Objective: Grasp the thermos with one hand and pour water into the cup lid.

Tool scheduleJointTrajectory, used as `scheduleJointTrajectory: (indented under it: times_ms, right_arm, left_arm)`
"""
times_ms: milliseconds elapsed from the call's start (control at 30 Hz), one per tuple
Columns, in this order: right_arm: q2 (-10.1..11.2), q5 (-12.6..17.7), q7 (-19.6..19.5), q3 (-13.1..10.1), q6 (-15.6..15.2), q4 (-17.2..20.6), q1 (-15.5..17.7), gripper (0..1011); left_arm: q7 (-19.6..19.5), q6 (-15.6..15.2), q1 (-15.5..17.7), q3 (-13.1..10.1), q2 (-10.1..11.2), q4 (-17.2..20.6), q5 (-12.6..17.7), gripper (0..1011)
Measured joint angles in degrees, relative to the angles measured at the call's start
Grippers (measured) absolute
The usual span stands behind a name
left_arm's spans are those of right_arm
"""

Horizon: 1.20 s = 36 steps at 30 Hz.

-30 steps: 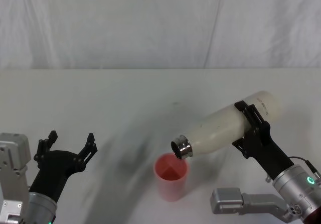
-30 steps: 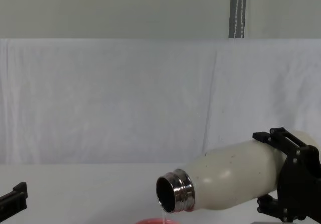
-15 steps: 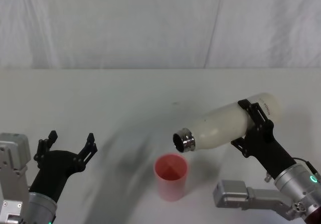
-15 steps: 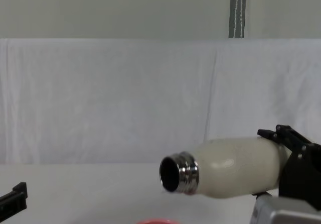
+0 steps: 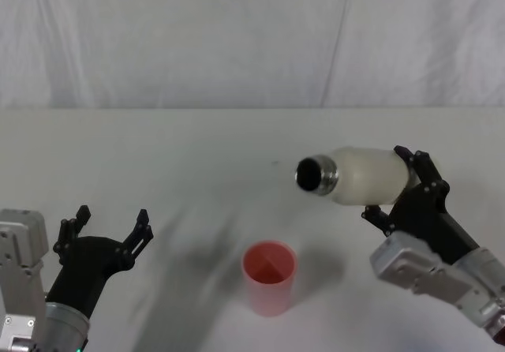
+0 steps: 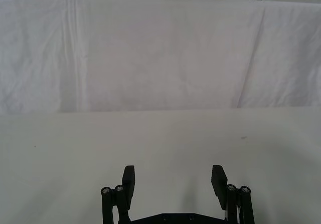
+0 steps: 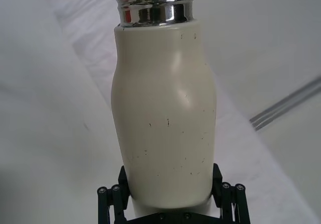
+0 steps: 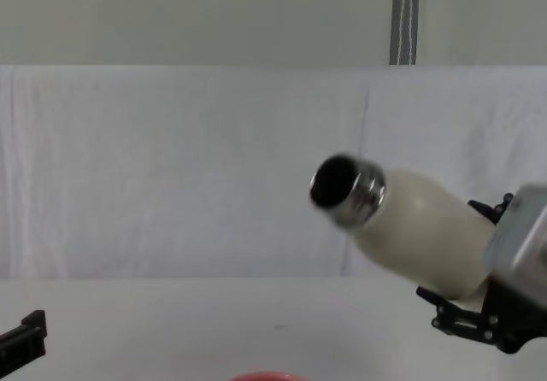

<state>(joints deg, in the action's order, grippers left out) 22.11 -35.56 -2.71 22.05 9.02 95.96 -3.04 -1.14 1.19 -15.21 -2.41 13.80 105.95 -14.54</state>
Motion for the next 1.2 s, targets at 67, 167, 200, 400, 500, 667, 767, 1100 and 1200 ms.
scheduleJointTrajectory:
  times_ms: [67, 167, 200, 400, 500, 667, 767, 1100, 1200]
  right_arm:
    - [-0.76, 4.05, 2.13, -1.34, 0.62, 0.35, 0.41, 953]
    - [-1.93, 10.33, 5.41, -3.34, 1.12, 0.73, 0.93, 953]
    - [-2.15, 11.54, 6.01, -3.77, 1.16, 0.78, 1.01, 953]
    - [-4.02, 20.44, 10.6, -6.74, 0.91, 1.1, 1.57, 953]
    - [-5.09, 25.49, 13.04, -8.38, 0.08, 1.24, 1.82, 953]
    - [-6.29, 31.89, 15.93, -10.12, -2.01, 1.33, 2.02, 953]
    - [-6.97, 35.63, 17.23, -11.11, -3.62, 1.33, 2.06, 953]
    - [-7.82, 44.29, 19.32, -12.96, -7.18, 0.85, 2.0, 953]
    - [-7.92, 47.2, 19.88, -13.33, -8.28, 0.57, 1.9, 953]
  left_arm:
    - [0.0, 0.0, 0.0, 0.0, 0.0, 0.0, 0.0, 1001]
    - [0.0, 0.0, 0.0, 0.0, 0.0, 0.0, 0.0, 1001]
    - [0.0, 0.0, 0.0, 0.0, 0.0, 0.0, 0.0, 1001]
    - [0.0, 0.0, 0.0, 0.0, 0.0, 0.0, 0.0, 1001]
    - [0.0, 0.0, 0.0, 0.0, 0.0, 0.0, 0.0, 1001]
    - [0.0, 0.0, 0.0, 0.0, 0.0, 0.0, 0.0, 1001]
    - [0.0, 0.0, 0.0, 0.0, 0.0, 0.0, 0.0, 1001]
    - [0.0, 0.0, 0.0, 0.0, 0.0, 0.0, 0.0, 1001]
    - [0.0, 0.0, 0.0, 0.0, 0.0, 0.0, 0.0, 1001]
